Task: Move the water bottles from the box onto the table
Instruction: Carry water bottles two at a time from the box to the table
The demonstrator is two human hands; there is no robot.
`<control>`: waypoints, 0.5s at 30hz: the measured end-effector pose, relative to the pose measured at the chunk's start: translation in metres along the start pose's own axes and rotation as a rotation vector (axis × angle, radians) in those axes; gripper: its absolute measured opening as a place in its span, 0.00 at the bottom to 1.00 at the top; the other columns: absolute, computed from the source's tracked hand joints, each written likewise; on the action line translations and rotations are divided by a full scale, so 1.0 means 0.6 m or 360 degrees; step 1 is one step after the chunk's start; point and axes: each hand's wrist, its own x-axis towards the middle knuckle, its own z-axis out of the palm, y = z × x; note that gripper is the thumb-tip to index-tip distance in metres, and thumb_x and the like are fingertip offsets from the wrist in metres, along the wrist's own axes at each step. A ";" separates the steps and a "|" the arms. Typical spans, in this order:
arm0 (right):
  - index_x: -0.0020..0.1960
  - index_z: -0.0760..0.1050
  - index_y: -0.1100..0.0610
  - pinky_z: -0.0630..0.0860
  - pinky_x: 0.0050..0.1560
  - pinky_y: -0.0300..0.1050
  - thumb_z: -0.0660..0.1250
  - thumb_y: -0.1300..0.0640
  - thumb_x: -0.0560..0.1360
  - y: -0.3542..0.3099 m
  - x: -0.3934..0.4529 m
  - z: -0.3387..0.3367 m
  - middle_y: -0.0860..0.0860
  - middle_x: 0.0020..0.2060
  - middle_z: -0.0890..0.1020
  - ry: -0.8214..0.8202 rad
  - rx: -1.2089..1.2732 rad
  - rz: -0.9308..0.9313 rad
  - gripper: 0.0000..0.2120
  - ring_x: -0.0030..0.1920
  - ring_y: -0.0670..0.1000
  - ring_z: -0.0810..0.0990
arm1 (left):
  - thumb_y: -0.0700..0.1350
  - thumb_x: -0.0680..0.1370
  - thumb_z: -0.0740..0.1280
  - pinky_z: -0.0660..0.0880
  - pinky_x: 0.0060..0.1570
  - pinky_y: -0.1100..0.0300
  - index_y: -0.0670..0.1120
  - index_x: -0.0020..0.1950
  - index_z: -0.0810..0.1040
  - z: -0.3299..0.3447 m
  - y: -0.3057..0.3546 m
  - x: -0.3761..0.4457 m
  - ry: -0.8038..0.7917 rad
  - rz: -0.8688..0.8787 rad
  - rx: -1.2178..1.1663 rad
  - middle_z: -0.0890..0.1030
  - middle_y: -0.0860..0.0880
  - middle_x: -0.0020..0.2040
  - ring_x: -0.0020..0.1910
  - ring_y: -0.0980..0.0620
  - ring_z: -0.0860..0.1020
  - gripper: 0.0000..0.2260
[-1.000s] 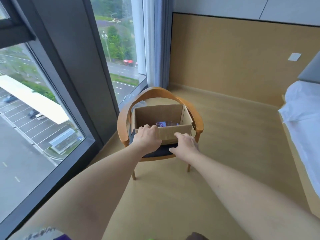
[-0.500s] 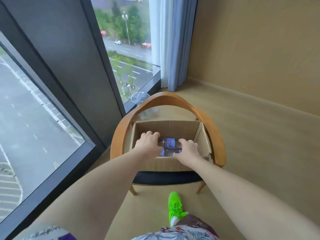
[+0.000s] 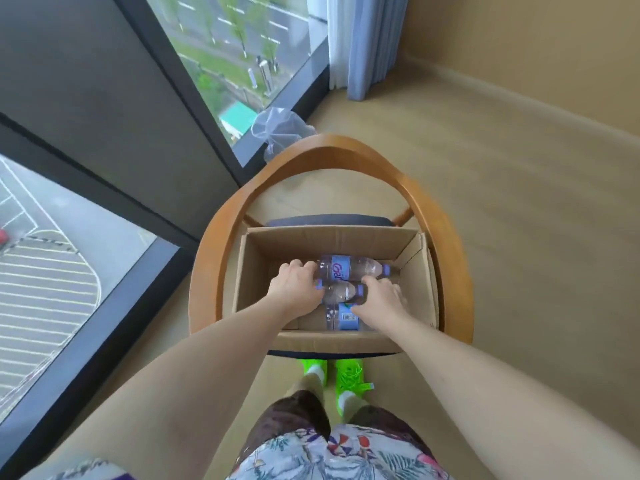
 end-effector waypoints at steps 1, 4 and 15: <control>0.75 0.67 0.49 0.70 0.66 0.55 0.71 0.46 0.75 0.002 0.015 0.006 0.56 0.69 0.73 -0.0028 -0.0012 0.0018 0.31 0.70 0.61 0.68 | 0.53 0.79 0.68 0.71 0.66 0.45 0.48 0.74 0.71 0.008 -0.004 0.019 -0.0024 0.0002 0.0012 0.73 0.44 0.68 0.70 0.40 0.68 0.24; 0.73 0.67 0.51 0.69 0.67 0.56 0.71 0.49 0.76 0.008 0.057 0.031 0.56 0.67 0.72 -0.0138 -0.0069 0.0069 0.28 0.70 0.61 0.68 | 0.52 0.78 0.68 0.73 0.64 0.45 0.48 0.72 0.72 0.039 -0.016 0.069 -0.0119 0.0013 0.0025 0.73 0.44 0.66 0.68 0.40 0.69 0.23; 0.76 0.63 0.50 0.65 0.66 0.61 0.67 0.52 0.76 0.071 0.190 0.129 0.55 0.72 0.68 -0.0637 -0.0547 0.0316 0.30 0.72 0.59 0.65 | 0.50 0.75 0.72 0.69 0.67 0.43 0.48 0.74 0.70 0.173 -0.058 0.199 -0.0346 0.0109 0.0175 0.74 0.44 0.66 0.68 0.41 0.70 0.28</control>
